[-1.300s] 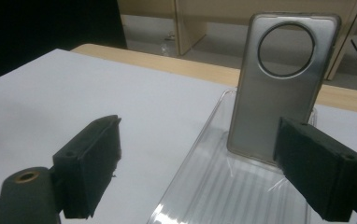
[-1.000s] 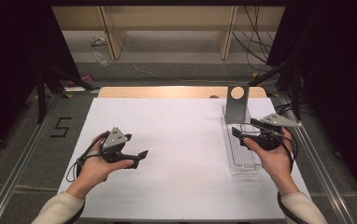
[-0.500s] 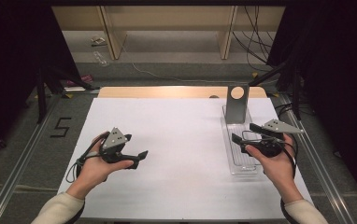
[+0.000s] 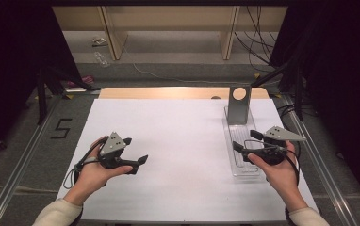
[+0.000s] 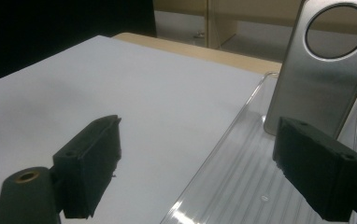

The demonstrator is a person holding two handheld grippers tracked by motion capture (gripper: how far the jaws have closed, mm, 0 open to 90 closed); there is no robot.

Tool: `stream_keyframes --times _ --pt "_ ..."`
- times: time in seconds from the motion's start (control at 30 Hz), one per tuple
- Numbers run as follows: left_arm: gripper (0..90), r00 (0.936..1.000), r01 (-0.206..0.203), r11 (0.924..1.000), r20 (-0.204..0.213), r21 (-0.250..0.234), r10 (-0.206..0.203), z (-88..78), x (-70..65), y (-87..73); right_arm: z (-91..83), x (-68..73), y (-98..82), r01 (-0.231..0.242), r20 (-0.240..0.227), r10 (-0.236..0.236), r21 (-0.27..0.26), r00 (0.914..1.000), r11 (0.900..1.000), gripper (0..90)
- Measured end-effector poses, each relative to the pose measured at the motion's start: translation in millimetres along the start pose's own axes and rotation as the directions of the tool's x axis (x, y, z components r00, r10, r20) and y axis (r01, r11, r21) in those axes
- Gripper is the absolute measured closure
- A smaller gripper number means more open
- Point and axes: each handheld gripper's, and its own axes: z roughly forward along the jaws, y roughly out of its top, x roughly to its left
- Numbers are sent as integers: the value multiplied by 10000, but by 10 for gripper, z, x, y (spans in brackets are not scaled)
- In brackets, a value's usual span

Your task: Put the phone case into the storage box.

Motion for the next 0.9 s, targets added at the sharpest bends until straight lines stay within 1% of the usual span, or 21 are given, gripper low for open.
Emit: stream_keyframes --times 0.2,0.5,0.6,0.9 --pt "150 10000 -10 10000 55 -59 11 -25 -13 -31 4 22 -60 82 -205 -81 36 9998 10000 164" --pt "147 9999 -65 9998 103 -164 67 -47 -29 -65 -7 48 -115 150 -287 -148 84 9995 9999 163" --pt "147 9999 -70 9997 103 -227 72 -50 -36 -73 -8 57 -124 180 -327 -180 16 9993 9998 163" --pt "145 9997 -165 9996 185 -218 169 -50 -55 -105 -17 69 -172 217 -390 -215 41 9990 9998 163"
